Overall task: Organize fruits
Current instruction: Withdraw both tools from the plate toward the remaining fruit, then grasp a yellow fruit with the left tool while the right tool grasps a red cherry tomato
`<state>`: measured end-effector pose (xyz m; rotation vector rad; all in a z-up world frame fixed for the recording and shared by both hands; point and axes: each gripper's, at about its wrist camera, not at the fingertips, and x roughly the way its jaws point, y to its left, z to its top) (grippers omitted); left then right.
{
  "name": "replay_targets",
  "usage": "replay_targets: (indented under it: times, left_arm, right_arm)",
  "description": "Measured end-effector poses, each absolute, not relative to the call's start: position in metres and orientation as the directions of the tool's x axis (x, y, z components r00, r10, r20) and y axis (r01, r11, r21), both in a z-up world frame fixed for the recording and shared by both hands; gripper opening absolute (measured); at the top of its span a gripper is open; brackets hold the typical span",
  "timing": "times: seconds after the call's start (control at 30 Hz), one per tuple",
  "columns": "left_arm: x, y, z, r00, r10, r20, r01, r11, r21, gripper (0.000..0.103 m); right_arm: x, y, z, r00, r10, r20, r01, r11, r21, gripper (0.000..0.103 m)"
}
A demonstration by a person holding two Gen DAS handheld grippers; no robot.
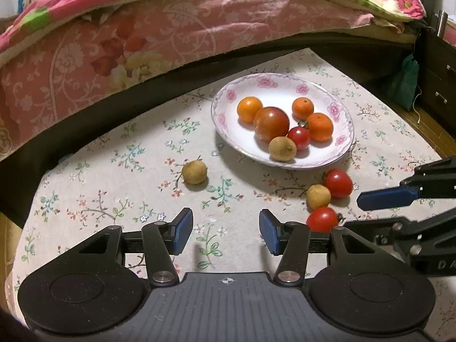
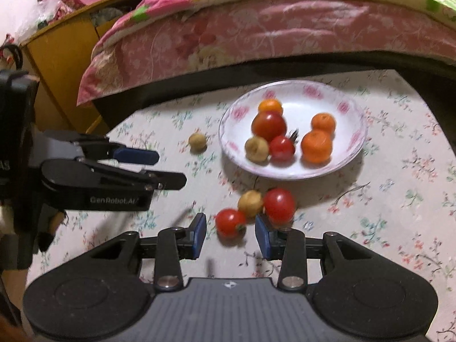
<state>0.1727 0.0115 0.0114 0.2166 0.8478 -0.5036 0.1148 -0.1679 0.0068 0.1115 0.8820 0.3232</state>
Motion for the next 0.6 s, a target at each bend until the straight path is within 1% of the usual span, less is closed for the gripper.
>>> replay_targets:
  times: [0.23, 0.43, 0.6]
  left_arm:
    - [0.197, 0.016, -0.002, 0.559, -0.334, -0.759, 0.513, 0.859, 0.0, 0.062]
    - [0.219, 0.017, -0.005, 0.586, -0.353, -0.729, 0.524, 0.851, 0.009, 0.063]
    - [0.23, 0.005, -0.017, 0.576, -0.361, -0.734, 0.556, 0.831, 0.028, 0.064]
  right_arm:
    - [0.115, -0.158, -0.011, 0.558, 0.324, -0.764, -0.227, 0.945, 0.235, 0.036]
    - [0.118, -0.157, -0.014, 0.571, 0.325, -0.754, -0.216, 0.945, 0.244, 0.036]
    - [0.12, -0.156, -0.018, 0.562, 0.328, -0.759, -0.21, 0.945, 0.252, 0.036]
